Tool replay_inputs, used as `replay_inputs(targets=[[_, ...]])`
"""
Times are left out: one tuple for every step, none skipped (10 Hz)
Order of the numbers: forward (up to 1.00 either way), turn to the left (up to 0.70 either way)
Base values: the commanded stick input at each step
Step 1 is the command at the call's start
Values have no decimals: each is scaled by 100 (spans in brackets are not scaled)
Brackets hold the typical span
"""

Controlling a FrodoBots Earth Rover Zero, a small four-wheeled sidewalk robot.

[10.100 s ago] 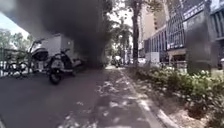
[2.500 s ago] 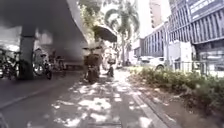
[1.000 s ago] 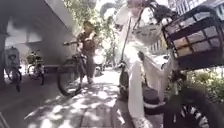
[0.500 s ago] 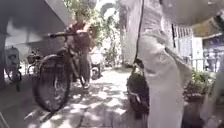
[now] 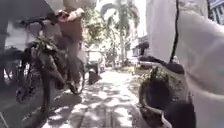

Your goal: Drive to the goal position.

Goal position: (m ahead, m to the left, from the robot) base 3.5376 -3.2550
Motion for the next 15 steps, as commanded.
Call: replay_inputs(targets=[[70, 0], [70, 0], [70, 0], [70, 0], [70, 0], [70, 0], [70, 0], [70, 0], [70, 0], [70, 0], [70, 0], [70, 0], [70, 0], [70, 0], [70, 0]])
